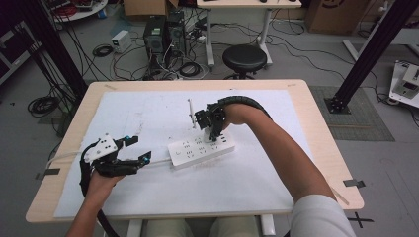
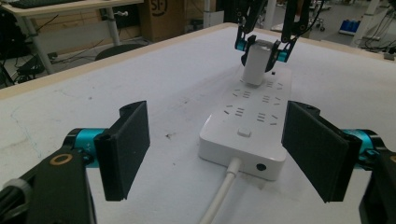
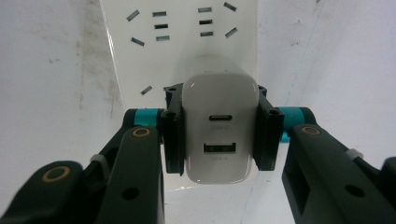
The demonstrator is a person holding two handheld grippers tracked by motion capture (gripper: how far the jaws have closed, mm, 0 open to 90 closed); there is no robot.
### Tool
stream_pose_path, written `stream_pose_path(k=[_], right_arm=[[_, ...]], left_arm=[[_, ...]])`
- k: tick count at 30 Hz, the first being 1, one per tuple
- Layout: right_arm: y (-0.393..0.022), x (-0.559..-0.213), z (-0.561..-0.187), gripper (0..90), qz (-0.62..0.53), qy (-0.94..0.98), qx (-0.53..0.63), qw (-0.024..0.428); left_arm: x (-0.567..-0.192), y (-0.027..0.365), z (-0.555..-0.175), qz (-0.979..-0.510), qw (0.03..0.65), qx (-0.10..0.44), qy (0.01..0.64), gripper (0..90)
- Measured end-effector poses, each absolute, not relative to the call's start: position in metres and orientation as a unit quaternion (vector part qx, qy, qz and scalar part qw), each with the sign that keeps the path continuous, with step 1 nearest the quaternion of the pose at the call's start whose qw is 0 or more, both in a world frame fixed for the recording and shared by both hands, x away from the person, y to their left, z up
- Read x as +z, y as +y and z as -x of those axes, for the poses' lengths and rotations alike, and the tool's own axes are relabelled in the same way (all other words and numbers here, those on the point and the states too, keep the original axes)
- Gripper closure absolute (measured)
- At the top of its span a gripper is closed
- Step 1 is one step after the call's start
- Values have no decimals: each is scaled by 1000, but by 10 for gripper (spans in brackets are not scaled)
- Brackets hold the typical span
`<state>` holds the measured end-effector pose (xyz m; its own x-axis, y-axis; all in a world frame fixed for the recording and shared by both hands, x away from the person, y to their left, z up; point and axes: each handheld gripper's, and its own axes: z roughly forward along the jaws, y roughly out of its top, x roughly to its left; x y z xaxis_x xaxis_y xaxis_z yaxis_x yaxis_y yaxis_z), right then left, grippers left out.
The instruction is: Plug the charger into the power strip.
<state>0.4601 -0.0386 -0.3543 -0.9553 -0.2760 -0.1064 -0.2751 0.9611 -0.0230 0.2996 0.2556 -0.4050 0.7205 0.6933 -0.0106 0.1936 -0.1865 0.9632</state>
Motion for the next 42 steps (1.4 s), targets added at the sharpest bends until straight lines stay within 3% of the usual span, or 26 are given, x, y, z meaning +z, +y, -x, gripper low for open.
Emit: stream_pose_path(k=[27,42], right_arm=[[-23,-363,-459,639,155,985,-54,55],[-33,-365,-460,627,142,988,-15,54]], left_arm=[[-405,255,-300,-735,565,226,300,236],[-408,255,-300,-734,564,223,305,236]])
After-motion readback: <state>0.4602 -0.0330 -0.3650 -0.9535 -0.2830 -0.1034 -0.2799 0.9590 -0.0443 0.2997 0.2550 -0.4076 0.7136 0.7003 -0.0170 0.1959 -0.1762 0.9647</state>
